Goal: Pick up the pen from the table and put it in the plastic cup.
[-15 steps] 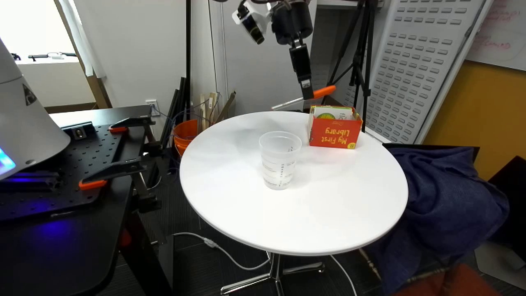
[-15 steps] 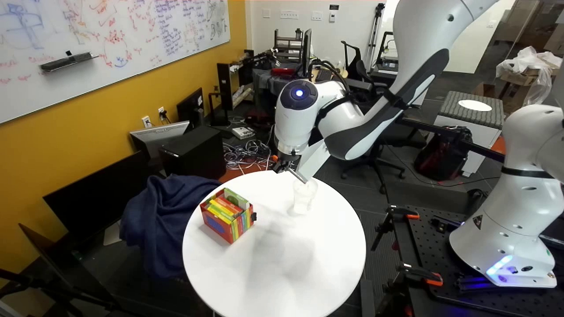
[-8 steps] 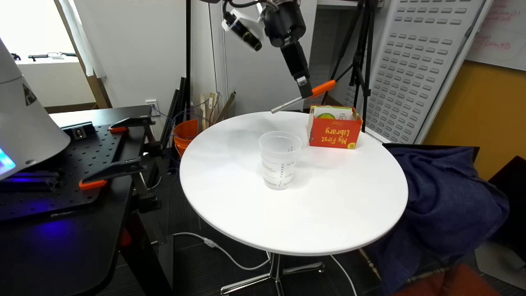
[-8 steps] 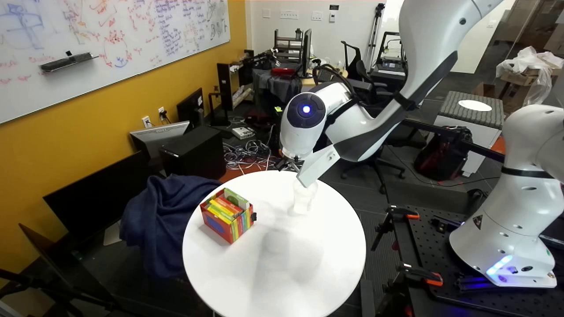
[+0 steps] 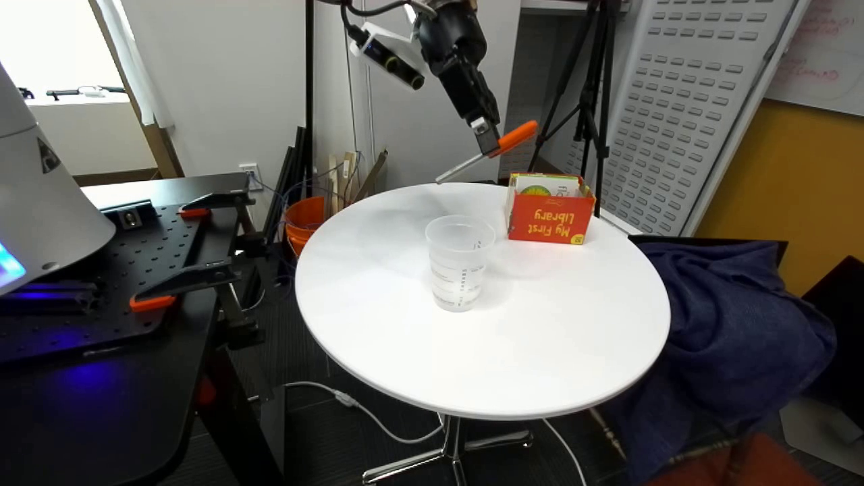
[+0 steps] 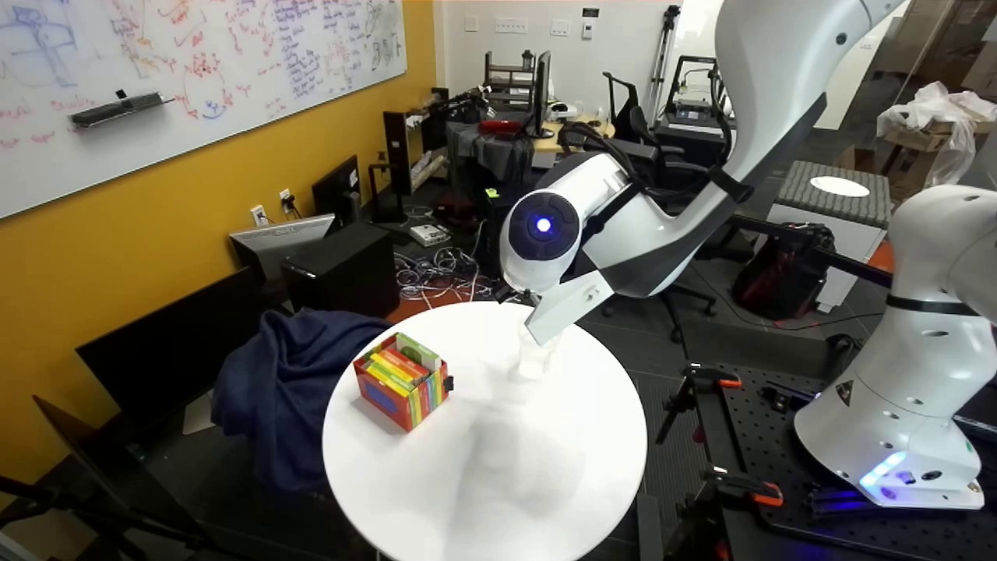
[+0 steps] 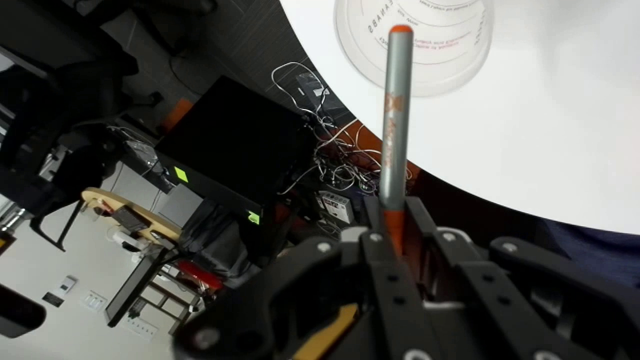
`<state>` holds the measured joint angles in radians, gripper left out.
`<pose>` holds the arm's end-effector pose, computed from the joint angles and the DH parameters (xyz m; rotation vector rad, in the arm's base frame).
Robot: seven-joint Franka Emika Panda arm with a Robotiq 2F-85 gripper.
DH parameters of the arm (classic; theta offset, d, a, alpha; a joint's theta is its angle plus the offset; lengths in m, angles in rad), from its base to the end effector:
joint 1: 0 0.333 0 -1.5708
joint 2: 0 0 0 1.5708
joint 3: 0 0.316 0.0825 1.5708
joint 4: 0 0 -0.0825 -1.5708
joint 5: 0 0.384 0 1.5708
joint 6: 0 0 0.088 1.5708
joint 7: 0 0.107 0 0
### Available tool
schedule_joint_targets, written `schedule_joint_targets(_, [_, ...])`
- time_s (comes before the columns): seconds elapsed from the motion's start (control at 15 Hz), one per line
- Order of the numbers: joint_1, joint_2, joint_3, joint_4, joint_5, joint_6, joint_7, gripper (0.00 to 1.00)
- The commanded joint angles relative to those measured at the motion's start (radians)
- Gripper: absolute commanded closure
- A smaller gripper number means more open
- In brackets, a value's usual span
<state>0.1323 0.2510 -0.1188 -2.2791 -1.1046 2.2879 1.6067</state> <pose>0.5169 -0.0144 0.2353 2.2651 -0.8573 0.4964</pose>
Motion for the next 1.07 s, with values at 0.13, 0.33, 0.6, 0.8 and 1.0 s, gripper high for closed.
schedule_joint_targets(0.13, [-0.029, -0.020, 0.044, -0.029, -0.042, -0.075, 0.113, 0.96])
schedule_joint_targets(0.33, [-0.033, -0.014, 0.052, -0.032, -0.057, -0.096, 0.158, 0.96])
schedule_joint_targets(0.6, [-0.038, 0.005, 0.057, -0.024, -0.080, -0.116, 0.209, 0.96])
schedule_joint_targets(0.8, [-0.038, 0.019, 0.060, -0.019, -0.109, -0.127, 0.253, 0.96])
schedule_joint_targets(1.0, [-0.039, 0.033, 0.063, -0.017, -0.154, -0.133, 0.313, 0.96])
